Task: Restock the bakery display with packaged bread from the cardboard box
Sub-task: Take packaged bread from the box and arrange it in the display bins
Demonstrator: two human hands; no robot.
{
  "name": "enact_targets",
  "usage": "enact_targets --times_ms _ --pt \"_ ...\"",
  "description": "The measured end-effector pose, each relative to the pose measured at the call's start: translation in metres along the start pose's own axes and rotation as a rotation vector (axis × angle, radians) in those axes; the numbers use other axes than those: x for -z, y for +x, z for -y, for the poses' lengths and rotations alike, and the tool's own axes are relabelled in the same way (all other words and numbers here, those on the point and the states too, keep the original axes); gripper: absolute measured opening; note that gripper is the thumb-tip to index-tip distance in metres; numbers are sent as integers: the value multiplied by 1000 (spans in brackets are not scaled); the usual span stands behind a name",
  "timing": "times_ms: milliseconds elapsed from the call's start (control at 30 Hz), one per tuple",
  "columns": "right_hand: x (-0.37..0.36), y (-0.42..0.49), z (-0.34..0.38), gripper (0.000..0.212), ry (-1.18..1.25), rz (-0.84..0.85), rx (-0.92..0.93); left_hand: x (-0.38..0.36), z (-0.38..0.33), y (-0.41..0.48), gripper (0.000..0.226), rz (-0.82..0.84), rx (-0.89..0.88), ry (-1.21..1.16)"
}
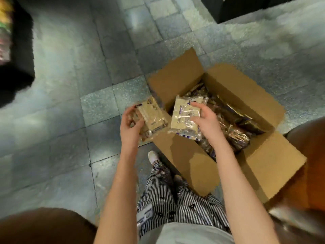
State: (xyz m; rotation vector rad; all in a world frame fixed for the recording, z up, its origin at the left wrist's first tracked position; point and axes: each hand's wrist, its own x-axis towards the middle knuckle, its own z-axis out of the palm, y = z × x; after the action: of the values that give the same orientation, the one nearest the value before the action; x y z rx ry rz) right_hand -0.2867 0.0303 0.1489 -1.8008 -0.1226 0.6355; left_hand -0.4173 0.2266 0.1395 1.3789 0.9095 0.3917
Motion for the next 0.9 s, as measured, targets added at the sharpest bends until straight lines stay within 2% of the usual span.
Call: enact_targets --times_ms 167,267,400,467,733,833,900 --pt "-53 -25 13 38 -40 171 108 74 13 -51 26 -378 -76 -68" --pt "-86 -45 29 47 -81 279 188 114 17 -83 26 -515 -90 -97" --pt "-131 -80 42 74 -92 420 260 158 26 -131 48 -594 -81 -124" --pt "-153 -101 43 70 -102 480 267 177 31 -160 53 -624 -83 -165" --pt "-226 -239 17 53 -152 705 388 260 74 -310 34 -851 -92 -256" --pt "-247 -310 -7 47 -152 797 375 292 103 -385 30 -974 -84 -216" --pt "-259 -353 -24 52 -169 878 344 315 125 -437 26 -1063 -56 -169"
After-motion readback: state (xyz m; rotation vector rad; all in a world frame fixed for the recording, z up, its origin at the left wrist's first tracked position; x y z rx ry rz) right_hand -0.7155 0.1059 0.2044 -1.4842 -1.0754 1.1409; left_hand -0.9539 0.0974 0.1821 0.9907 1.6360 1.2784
